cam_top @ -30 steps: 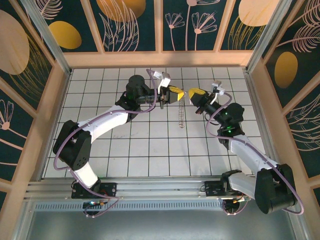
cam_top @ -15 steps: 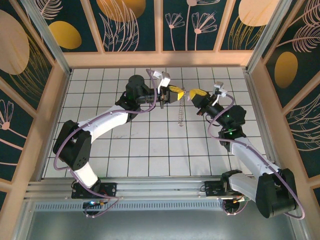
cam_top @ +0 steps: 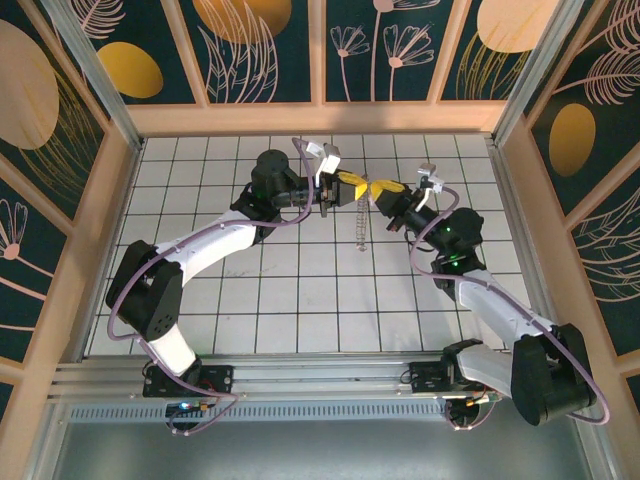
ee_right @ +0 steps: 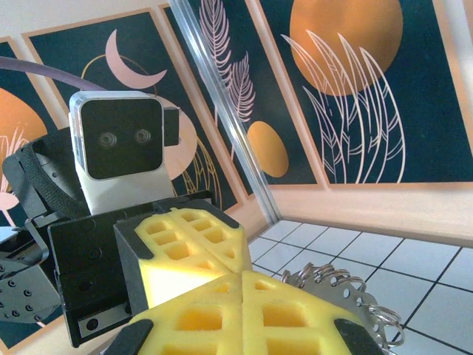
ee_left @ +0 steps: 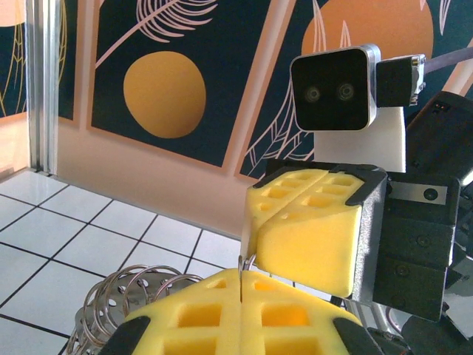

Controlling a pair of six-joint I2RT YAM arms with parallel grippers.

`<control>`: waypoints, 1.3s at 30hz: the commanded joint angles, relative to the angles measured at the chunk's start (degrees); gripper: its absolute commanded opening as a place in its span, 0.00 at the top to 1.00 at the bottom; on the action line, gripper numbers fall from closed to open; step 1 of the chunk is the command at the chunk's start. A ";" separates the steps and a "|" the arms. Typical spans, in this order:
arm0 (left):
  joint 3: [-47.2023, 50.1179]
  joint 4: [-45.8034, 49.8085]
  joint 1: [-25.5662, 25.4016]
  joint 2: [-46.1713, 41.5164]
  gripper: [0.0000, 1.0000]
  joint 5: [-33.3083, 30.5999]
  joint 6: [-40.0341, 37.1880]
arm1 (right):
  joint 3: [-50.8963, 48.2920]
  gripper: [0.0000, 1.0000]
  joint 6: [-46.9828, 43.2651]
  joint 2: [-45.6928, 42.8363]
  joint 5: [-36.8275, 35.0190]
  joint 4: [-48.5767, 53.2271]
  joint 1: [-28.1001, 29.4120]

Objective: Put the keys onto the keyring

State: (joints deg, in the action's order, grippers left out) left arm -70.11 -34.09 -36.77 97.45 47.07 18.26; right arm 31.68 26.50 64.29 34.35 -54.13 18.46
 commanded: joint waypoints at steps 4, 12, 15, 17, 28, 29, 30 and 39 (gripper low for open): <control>-1.43 -3.49 -0.58 -0.36 1.00 0.82 0.43 | 2.33 1.00 0.67 0.52 0.39 -4.66 0.42; -1.53 -3.50 -0.57 -0.17 1.00 0.33 0.44 | 1.93 1.00 0.83 -0.36 1.34 -5.81 0.48; -1.35 -3.38 -0.53 -0.41 1.00 -0.59 0.35 | 1.13 1.00 -0.07 -2.04 0.54 -4.16 0.48; -1.26 -3.53 -0.56 -0.39 1.00 -0.71 0.32 | 0.58 1.00 -0.65 -3.12 -0.57 -3.06 0.49; -1.52 -3.97 -0.56 -0.31 1.00 -0.04 0.74 | 1.45 1.00 -0.31 -1.39 -0.07 -3.66 0.60; -1.52 -3.97 -0.60 -0.33 1.00 -0.05 0.76 | 1.45 1.00 -0.23 -1.07 -0.15 -3.77 0.61; -1.52 -3.97 -0.63 -0.31 1.00 0.00 0.76 | 1.49 1.00 -0.22 -0.95 -0.11 -3.86 0.61; -1.20 -4.58 -0.60 -0.36 1.00 0.48 1.07 | 1.28 1.00 -0.65 -0.30 -1.77 -3.54 0.45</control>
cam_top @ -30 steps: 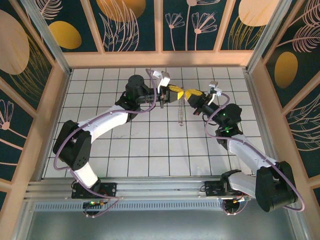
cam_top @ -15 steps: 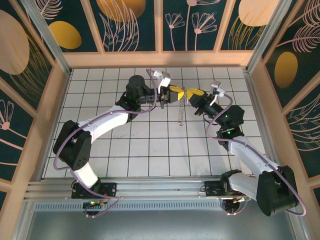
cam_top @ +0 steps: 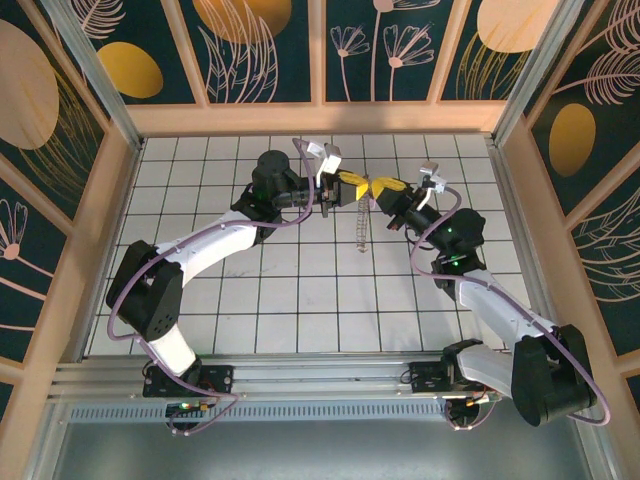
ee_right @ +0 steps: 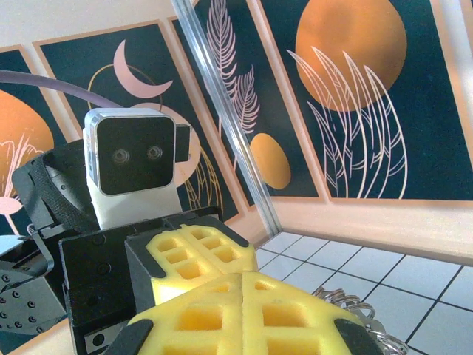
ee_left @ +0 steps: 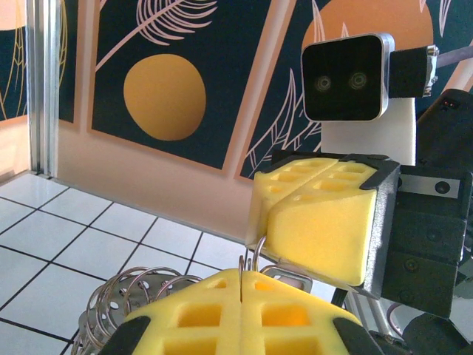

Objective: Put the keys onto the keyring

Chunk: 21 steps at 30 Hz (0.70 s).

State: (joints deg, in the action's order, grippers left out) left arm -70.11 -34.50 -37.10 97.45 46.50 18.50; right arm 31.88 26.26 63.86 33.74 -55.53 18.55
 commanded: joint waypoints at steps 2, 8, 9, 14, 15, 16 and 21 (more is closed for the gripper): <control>-0.92 -4.54 -0.34 -0.66 1.00 0.99 0.89 | 1.00 1.00 -0.51 0.10 -1.48 -1.87 0.18; -0.14 -5.64 -0.29 -1.22 1.00 0.45 1.24 | -0.79 1.00 0.70 -0.73 -2.53 -1.95 -1.31; -0.12 -5.96 -0.33 -1.28 1.00 0.43 1.30 | -0.98 1.00 0.88 -0.78 -2.49 -1.95 -1.45; 0.58 -7.50 -0.34 -1.63 1.00 -0.07 1.97 | -1.77 1.00 1.51 -1.10 -1.88 -1.90 -1.50; 0.72 -7.75 -0.32 -1.68 1.00 -0.11 2.01 | -1.95 1.00 1.66 -1.10 -1.77 -1.91 -1.55; 0.84 -8.07 -0.32 -1.73 1.00 -0.25 2.19 | -2.20 1.00 1.84 -1.22 -1.66 -1.95 -1.56; 1.46 -9.16 -0.26 -2.09 1.00 -1.13 2.40 | -3.89 1.00 2.65 -2.03 -1.82 -2.21 -1.49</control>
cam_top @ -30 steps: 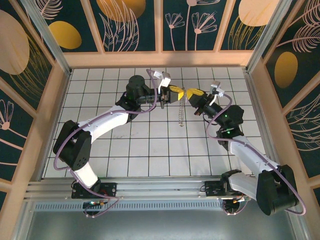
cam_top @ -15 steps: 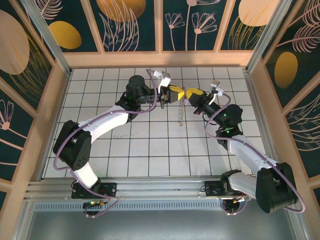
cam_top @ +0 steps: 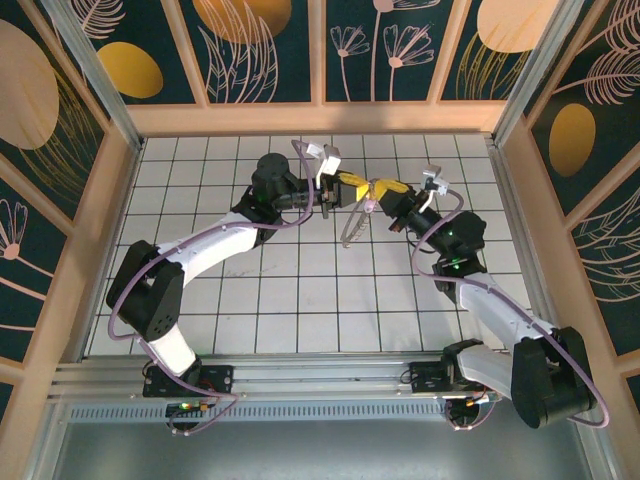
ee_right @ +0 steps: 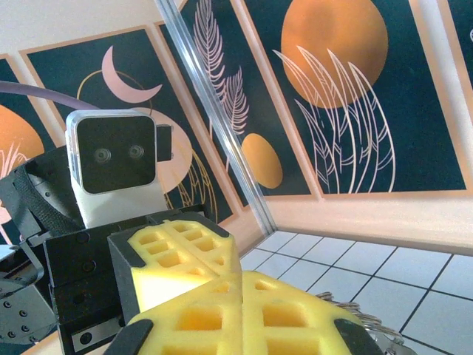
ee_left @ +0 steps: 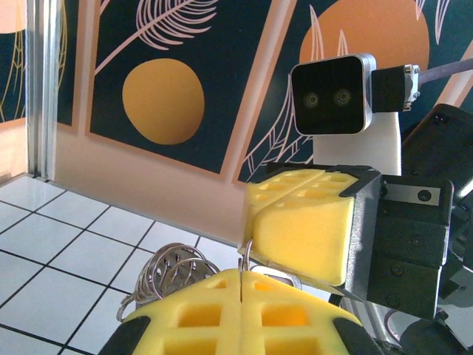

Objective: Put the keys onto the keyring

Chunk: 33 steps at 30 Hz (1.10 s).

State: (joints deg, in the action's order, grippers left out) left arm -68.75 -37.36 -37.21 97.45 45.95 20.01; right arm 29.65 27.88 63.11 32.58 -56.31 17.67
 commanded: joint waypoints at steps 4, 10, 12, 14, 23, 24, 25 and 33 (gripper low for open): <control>0.33 -6.75 -0.15 -2.18 1.00 -1.03 0.99 | -2.48 1.00 1.64 -2.01 -0.76 -1.26 -0.64; 0.39 -6.28 -0.23 -2.44 1.00 -1.32 0.59 | -1.38 1.00 3.69 -2.33 0.00 0.72 -0.80; 0.13 -5.51 -0.19 -2.44 1.00 -0.92 0.02 | -0.11 1.00 4.05 -2.15 -0.14 3.01 -0.80; -0.20 -4.56 -0.22 -2.42 1.00 -0.56 -0.58 | 1.47 1.00 4.15 -2.10 -0.98 6.29 -0.82; -0.95 -3.81 -0.15 -1.56 1.00 0.21 -1.03 | 8.55 1.00 4.38 -1.22 -3.13 15.52 -1.15; -0.95 -3.86 -0.21 -1.61 1.00 0.15 -1.04 | 8.90 1.00 4.29 -1.14 -3.18 15.72 -1.15; -0.90 -3.86 -0.21 -1.47 1.00 0.24 -1.03 | 9.38 1.00 4.16 -0.92 -3.35 16.22 -1.20; -0.44 -4.37 -0.22 -2.25 1.00 -0.98 -1.36 | 8.99 1.00 4.99 -0.16 -3.97 17.62 -1.41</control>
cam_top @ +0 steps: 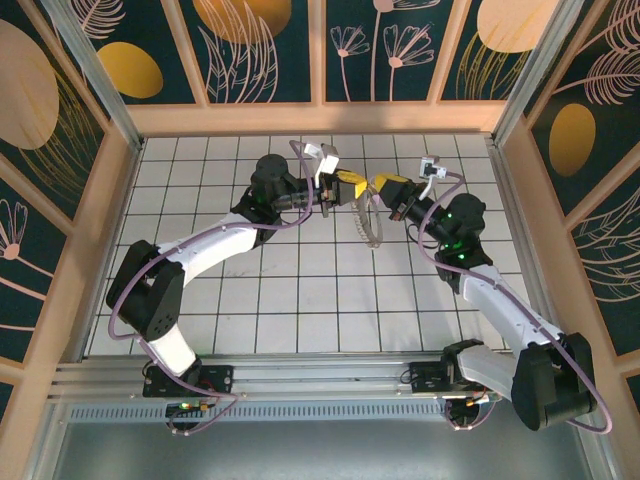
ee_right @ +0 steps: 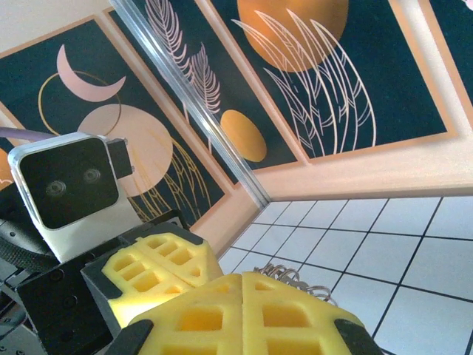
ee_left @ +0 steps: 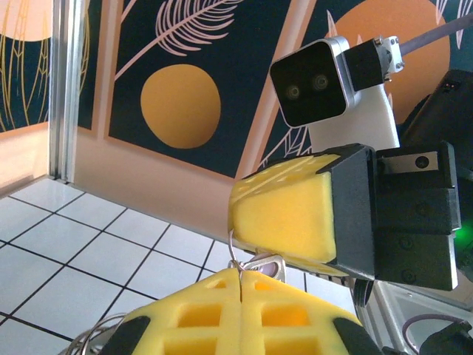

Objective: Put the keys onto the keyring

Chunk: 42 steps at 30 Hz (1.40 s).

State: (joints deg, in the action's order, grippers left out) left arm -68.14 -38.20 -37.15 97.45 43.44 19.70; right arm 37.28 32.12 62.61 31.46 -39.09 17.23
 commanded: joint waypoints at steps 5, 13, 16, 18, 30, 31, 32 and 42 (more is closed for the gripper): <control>-0.42 -3.90 -0.25 -2.88 1.00 0.16 -1.39 | 0.69 1.00 1.49 -0.28 -2.77 1.95 -1.33; 0.11 -4.94 -0.27 -2.97 1.00 -0.70 -1.16 | 0.81 1.00 2.81 -0.33 -0.46 4.26 -1.66; 0.20 -5.53 -0.22 -2.94 1.00 -0.81 -0.83 | -0.21 1.00 3.36 -0.64 0.44 3.86 -1.58; 0.20 -5.62 -0.27 -2.88 1.00 -0.72 -0.67 | -0.77 1.00 3.73 -0.81 1.05 3.33 -1.59; 0.64 -6.87 -0.24 -3.01 1.00 -0.93 0.11 | -3.85 1.00 6.95 -0.20 4.16 -0.80 -1.36; 0.62 -6.97 -0.29 -3.01 1.00 -0.91 0.24 | -3.96 1.00 7.38 -0.03 4.54 -1.26 -1.27; 0.64 -7.06 -0.29 -2.89 1.00 -0.88 0.26 | -4.03 1.00 7.48 0.05 4.73 -1.76 -1.00; 0.99 -8.47 -0.28 -2.51 1.00 -1.15 1.39 | -4.13 0.64 7.25 -1.14 5.57 -2.86 -1.39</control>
State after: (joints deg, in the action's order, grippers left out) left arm -67.05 -40.84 -37.15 97.34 41.74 20.18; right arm 34.15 39.38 63.13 36.12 -40.64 16.80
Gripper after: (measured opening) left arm 0.050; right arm 0.272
